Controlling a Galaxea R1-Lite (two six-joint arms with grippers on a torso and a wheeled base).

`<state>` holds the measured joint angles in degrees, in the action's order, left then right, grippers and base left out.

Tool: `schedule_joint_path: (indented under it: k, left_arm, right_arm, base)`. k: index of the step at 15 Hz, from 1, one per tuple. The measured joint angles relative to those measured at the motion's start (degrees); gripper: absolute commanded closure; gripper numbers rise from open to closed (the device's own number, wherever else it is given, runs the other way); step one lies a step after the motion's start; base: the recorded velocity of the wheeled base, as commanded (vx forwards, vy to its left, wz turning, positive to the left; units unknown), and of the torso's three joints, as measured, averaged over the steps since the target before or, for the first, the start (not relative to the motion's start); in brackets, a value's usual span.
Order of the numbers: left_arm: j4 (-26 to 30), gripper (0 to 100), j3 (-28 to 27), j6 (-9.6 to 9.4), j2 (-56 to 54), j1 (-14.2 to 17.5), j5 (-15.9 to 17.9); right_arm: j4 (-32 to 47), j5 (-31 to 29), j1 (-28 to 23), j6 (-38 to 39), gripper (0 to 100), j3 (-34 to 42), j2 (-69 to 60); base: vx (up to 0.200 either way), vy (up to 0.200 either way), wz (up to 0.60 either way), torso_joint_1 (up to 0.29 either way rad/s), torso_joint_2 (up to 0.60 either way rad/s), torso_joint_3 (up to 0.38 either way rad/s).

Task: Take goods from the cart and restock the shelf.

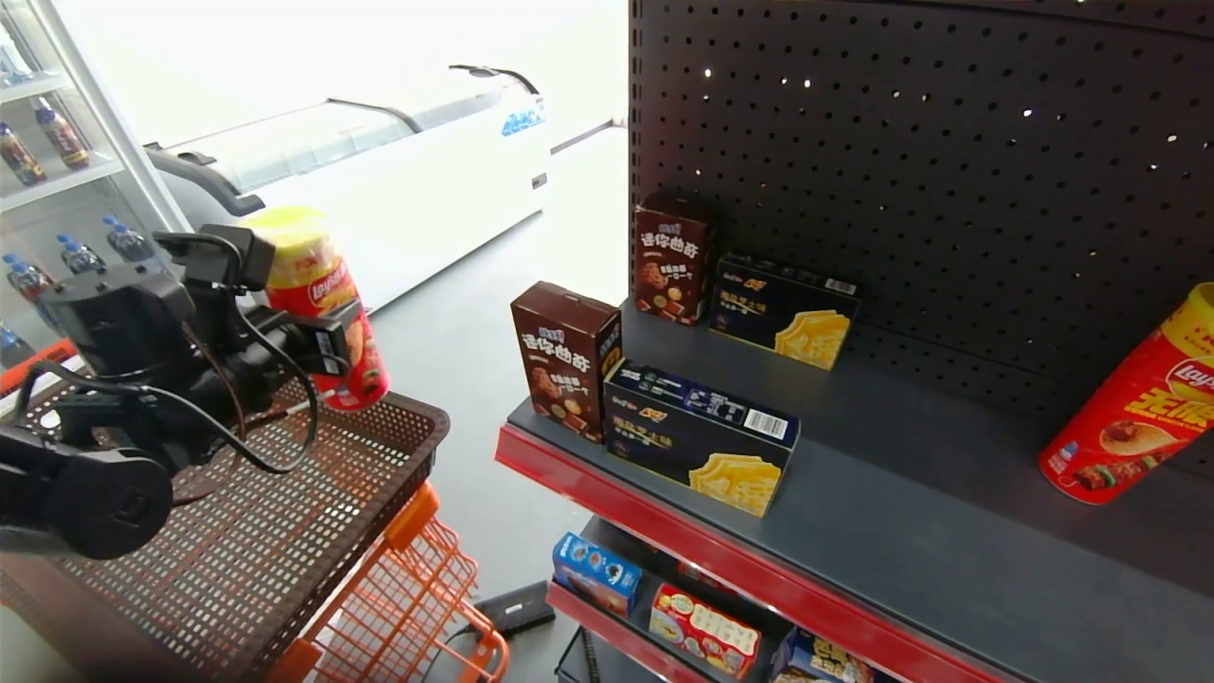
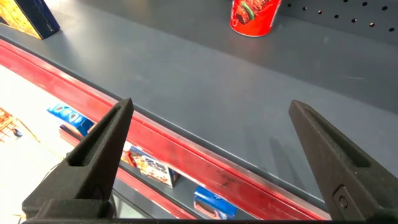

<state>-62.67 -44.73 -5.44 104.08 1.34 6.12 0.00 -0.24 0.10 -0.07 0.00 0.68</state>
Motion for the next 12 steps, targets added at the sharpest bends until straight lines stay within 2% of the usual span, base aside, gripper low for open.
schedule_joint_path:
  k: [2,4,5,7,8,10,12]
  left_arm:
    - [1.19,100,-0.5,0.0,-3.75,-0.83,0.28]
    - [5.91,100,-0.67,-0.04,-7.09,-2.24,0.48]
    - [6.46,100,-0.63,-0.02,-8.61,-3.12,1.43]
    - [10.13,100,0.46,0.09,-11.86,-6.02,7.59]
    - [13.02,100,0.79,0.13,-13.31,-7.38,9.37]
    - [17.38,100,0.99,0.2,-15.99,-9.41,10.37]
    - [23.61,100,0.88,0.24,-18.86,-11.53,12.73]
  right_arm:
    - [0.0,0.0,0.0,0.0,0,0.0,0.0]
    - [0.0,0.0,0.0,0.0,0,0.0,0.0]
    - [0.0,-0.02,-0.05,0.0,0,0.0,0.0]
    - [0.0,0.0,-0.05,0.0,0,0.0,0.0]
    - [0.0,0.0,-0.05,0.0,0,0.0,0.0]
    - [0.0,-0.02,0.0,0.0,0,0.0,0.0]
    - [0.0,-0.02,-0.05,0.0,0,0.0,0.0]
  base:
    - [0.0,0.0,0.0,0.0,0.0,0.0]
    - [0.0,0.0,0.0,0.0,0.0,0.0]
    - [0.0,0.0,0.0,0.0,0.0,0.0]
    - [0.0,0.0,0.0,0.0,0.0,0.0]
    - [0.0,0.0,0.0,0.0,0.0,0.0]
    - [0.0,0.0,0.0,0.0,0.0,0.0]
    - [0.0,0.0,0.0,0.0,0.0,0.0]
